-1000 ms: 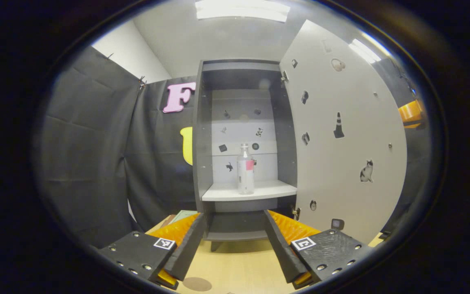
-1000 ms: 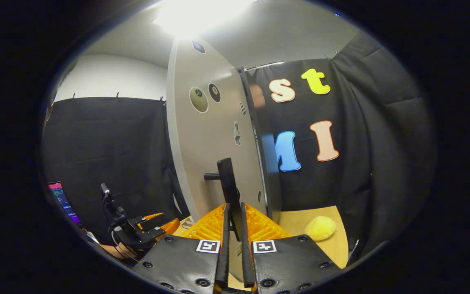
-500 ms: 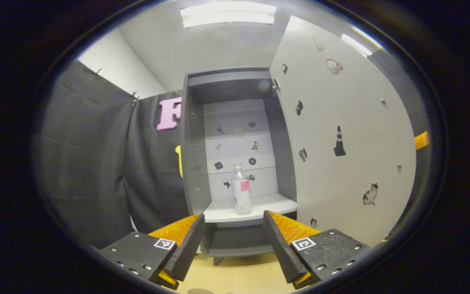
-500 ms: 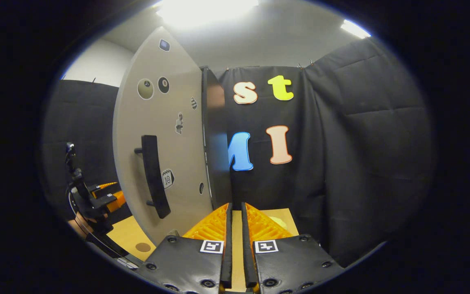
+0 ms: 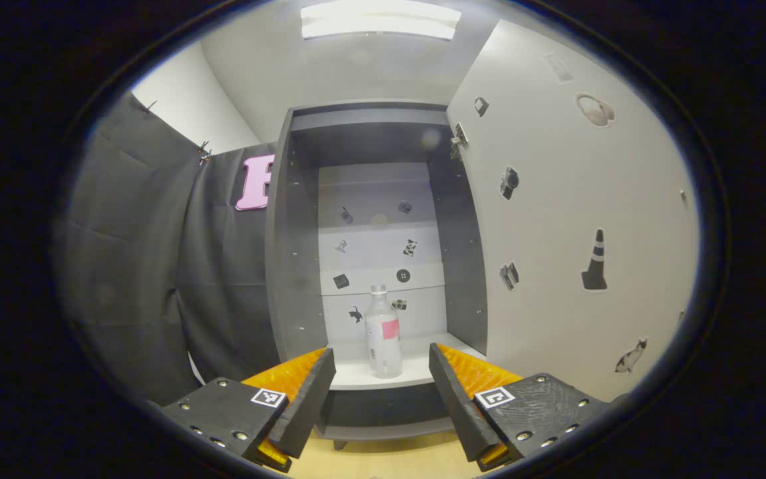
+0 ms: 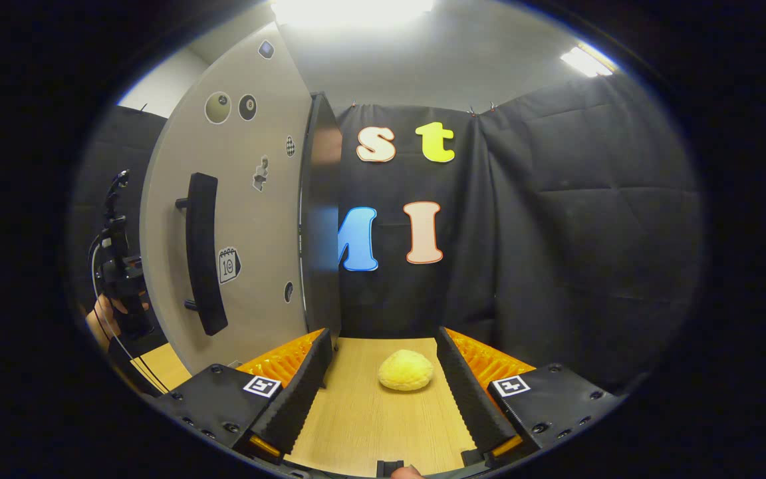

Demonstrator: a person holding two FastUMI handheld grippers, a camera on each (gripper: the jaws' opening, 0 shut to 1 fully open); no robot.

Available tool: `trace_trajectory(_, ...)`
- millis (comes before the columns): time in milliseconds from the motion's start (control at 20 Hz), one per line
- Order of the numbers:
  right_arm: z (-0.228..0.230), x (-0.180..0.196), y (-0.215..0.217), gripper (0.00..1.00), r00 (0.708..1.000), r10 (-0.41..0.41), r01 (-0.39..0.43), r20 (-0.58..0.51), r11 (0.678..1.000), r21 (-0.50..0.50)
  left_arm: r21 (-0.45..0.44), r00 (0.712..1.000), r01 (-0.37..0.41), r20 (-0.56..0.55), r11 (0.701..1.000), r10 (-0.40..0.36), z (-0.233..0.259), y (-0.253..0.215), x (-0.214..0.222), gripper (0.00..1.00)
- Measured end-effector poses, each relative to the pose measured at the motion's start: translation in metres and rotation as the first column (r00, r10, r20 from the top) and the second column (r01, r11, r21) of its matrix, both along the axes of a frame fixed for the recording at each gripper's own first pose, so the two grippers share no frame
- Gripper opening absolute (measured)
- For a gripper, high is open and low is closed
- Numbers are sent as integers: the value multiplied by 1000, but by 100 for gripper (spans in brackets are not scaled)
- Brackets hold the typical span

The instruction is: Open the cabinet door with the right hand, grasp the bottle in the cabinet with the left hand and place it on the coaster, then close the cabinet door with the right hand.

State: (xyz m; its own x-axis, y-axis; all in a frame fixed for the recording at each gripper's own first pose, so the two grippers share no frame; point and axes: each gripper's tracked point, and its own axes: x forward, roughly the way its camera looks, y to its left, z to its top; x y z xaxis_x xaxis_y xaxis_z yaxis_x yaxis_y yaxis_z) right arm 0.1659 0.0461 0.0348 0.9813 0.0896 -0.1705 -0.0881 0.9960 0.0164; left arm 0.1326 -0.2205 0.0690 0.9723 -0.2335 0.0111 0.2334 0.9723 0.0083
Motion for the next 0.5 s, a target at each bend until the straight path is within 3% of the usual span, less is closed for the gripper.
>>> trace_trajectory(500, -9, 17, -16, 96, 981, -191, 190, -32, 981, -26, -28, 994, 101, -45, 994, -102, -27, -20, 119, 85)
